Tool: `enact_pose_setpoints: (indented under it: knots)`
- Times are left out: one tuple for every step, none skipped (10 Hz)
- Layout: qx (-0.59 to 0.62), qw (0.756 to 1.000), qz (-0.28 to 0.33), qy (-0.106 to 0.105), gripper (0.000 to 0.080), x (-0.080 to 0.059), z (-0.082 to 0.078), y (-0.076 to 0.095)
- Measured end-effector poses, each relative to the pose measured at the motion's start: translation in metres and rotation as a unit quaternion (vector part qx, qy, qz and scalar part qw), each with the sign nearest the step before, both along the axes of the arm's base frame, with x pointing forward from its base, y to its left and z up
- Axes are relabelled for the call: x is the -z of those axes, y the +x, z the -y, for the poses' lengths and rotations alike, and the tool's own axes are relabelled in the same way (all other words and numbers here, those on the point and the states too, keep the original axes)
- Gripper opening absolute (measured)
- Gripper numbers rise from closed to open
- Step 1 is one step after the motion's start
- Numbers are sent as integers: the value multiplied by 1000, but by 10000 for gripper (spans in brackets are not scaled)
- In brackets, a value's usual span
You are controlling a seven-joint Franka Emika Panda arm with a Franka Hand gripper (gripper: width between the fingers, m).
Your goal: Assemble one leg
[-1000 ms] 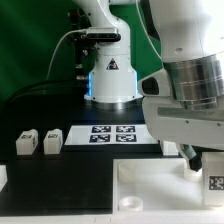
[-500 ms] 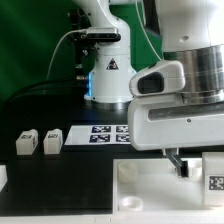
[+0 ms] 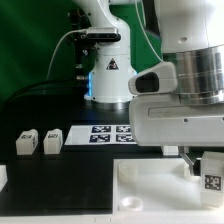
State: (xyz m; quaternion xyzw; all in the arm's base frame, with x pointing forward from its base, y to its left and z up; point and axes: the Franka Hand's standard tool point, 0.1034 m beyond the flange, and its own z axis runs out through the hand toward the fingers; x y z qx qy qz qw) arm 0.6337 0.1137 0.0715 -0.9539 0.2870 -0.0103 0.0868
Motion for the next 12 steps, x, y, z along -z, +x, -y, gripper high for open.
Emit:
enact_pose_setpoints:
  knots:
    - [64, 998, -12, 8, 300, 0, 0, 0]
    - [154, 987, -33, 21, 300, -1, 1, 0]
    - [266, 962, -54, 43, 300, -1, 3, 0]
    - [371, 922, -78, 73, 300, 0, 4, 0]
    - [435, 891, -95, 89, 300, 0, 3, 0]
    - [452, 881, -100, 91, 300, 0, 3, 0]
    - [476, 868, -106, 92, 300, 1, 2, -1]
    - [460, 877, -103, 91, 299, 1, 2, -1]
    - [440, 888, -99, 90, 415, 1, 1, -2]
    - [406, 906, -91, 80, 415, 2, -2, -4]
    - [323, 942, -74, 62, 549, 2, -7, -6]
    - [225, 972, -55, 40, 629, -1, -12, -7]
